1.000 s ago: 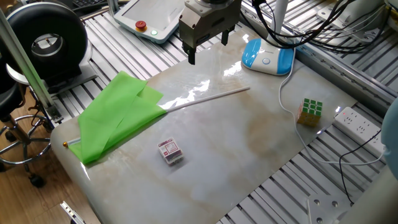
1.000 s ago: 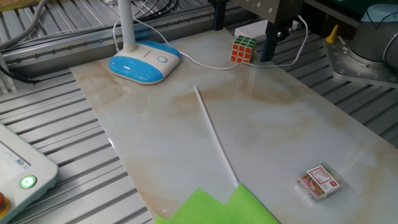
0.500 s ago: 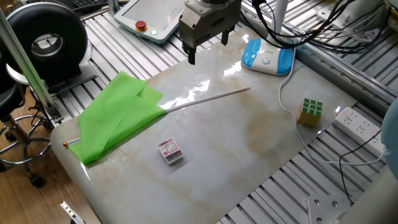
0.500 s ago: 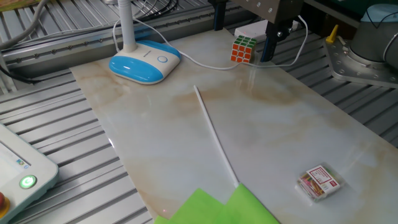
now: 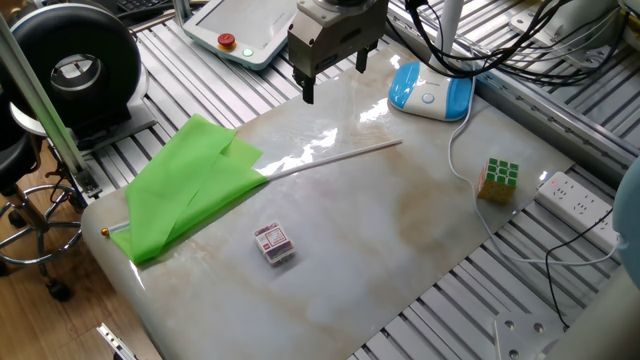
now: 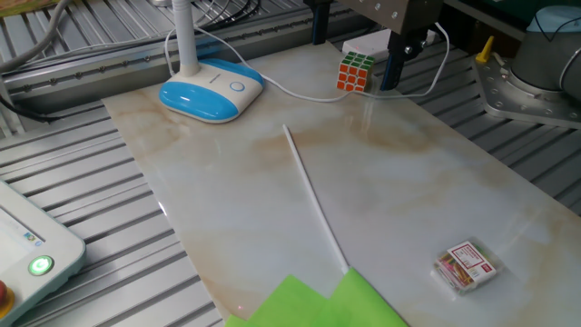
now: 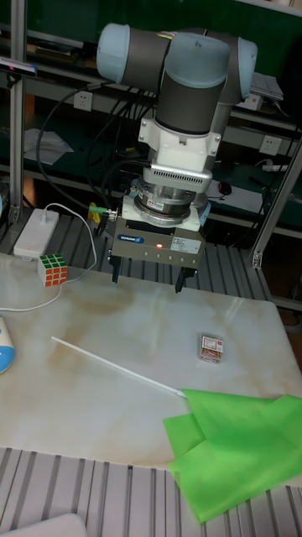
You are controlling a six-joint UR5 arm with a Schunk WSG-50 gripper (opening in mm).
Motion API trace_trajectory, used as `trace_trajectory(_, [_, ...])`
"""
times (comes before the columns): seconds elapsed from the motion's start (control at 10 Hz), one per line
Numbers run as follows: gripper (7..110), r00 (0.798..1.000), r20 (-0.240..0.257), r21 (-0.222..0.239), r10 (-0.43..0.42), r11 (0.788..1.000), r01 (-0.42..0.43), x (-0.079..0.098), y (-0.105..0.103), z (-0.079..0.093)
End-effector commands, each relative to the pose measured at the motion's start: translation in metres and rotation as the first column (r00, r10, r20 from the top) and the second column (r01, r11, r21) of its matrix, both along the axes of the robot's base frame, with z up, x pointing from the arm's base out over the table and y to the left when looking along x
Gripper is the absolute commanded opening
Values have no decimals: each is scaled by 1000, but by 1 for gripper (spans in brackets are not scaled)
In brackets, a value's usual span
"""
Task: Wave the flag
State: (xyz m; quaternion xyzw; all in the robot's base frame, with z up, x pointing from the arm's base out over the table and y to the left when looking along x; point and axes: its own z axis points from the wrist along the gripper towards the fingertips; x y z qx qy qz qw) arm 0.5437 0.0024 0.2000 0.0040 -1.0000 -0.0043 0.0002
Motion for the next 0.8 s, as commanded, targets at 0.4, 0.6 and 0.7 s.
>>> trace_trajectory(0.4, [7,936,-63,169,-345,921,351,1,47,3])
trace_trajectory(0.6, [7,940,-63,165,-336,925,342,0,46,3])
trace_trajectory(0.7, [7,950,-60,159,-307,936,313,-1,44,2])
